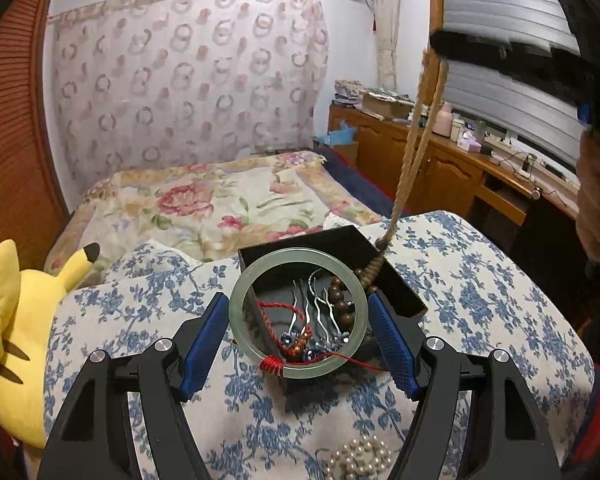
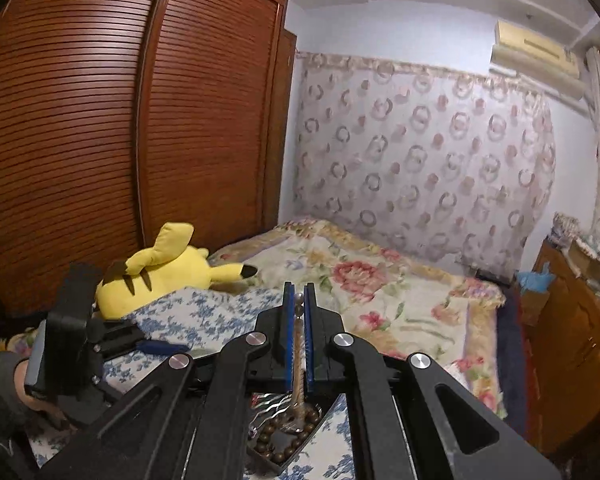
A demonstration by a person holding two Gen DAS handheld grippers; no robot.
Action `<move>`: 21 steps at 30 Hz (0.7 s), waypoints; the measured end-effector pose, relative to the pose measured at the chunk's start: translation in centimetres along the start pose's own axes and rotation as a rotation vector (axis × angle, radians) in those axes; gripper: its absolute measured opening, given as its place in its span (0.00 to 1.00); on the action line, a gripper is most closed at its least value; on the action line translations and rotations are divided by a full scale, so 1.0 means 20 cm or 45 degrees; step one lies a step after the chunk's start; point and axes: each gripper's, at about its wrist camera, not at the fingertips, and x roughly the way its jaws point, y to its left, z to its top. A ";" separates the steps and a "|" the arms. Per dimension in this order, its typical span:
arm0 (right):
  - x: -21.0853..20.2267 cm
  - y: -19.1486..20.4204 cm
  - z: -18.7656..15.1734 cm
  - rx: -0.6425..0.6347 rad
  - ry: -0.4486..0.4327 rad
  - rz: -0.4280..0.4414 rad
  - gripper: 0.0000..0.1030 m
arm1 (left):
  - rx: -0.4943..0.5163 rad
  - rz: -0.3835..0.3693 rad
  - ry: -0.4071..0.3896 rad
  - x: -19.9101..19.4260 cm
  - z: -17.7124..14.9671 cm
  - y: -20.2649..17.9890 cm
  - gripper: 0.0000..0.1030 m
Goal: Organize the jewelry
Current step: 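Carry the pearls with the right gripper while the left carries the jade bangle into the box, then open both grippers in the box and move them back over the remaining jewelry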
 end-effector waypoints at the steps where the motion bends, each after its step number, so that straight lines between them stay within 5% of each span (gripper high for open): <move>1: 0.03 0.00 -0.04 0.014 0.020 0.017 0.05 | 0.000 0.000 0.009 0.02 0.01 0.00 0.67; 13: 0.32 -0.01 -0.41 0.135 0.281 0.121 0.06 | -0.005 0.000 0.094 0.20 0.07 0.00 0.67; 17: 0.29 -0.04 -0.46 0.187 0.296 0.106 0.22 | -0.016 -0.006 0.108 0.21 0.10 0.01 0.67; 21: 0.24 -0.02 -0.53 0.205 0.320 0.100 0.22 | -0.021 -0.008 0.110 0.18 0.12 0.02 0.69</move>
